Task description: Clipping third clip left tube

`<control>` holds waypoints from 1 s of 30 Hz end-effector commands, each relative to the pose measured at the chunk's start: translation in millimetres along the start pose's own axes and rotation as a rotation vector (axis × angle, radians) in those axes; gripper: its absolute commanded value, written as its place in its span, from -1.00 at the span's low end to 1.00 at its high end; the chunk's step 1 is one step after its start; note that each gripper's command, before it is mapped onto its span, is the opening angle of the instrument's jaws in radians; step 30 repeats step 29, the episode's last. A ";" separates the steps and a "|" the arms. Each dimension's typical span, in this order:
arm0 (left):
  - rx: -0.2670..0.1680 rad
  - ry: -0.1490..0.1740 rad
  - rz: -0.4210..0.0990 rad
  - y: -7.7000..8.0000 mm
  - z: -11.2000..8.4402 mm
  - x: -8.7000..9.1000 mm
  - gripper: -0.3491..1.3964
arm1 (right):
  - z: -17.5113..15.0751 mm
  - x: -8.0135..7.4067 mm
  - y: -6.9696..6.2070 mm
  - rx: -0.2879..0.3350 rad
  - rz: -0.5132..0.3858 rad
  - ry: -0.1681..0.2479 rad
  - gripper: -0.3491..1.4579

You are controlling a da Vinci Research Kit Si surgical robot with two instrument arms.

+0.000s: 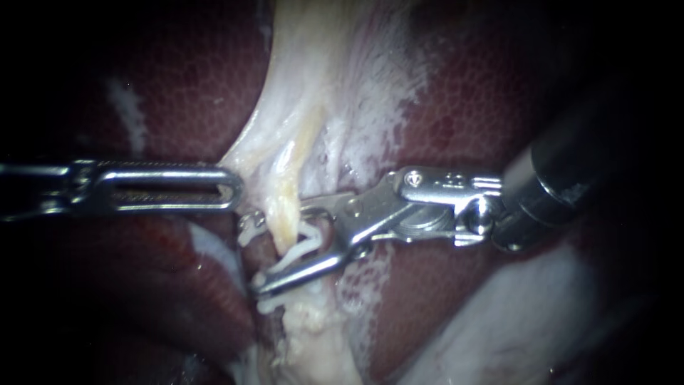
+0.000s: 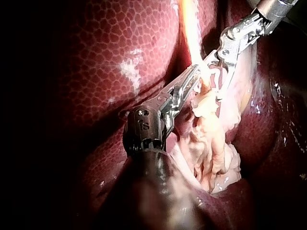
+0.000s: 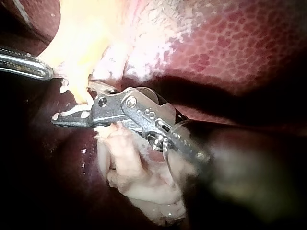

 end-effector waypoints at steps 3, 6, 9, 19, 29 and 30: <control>0.000 0.000 0.000 0.0 0.0 0.0 -1.00 | -0.1 -0.2 0.4 -0.014 0.000 0.001 -0.22; 0.000 0.000 0.000 0.0 0.0 0.0 -1.00 | -0.5 -0.4 0.6 -0.013 0.107 0.008 -0.91; 0.000 0.000 0.000 0.0 0.0 0.0 -1.00 | -0.9 -0.6 0.9 -0.012 0.130 0.010 -1.00; 0.000 0.000 0.000 0.0 0.0 0.0 -1.00 | -1.1 -0.7 1.3 -0.013 0.130 0.010 -1.00; 0.000 0.000 0.000 0.0 0.0 0.0 -1.00 | -1.1 -1.0 1.2 -0.012 0.129 0.009 -1.00; 0.000 0.000 0.000 0.0 0.0 0.0 -1.00 | -1.1 -1.0 1.2 -0.012 0.129 0.009 -1.00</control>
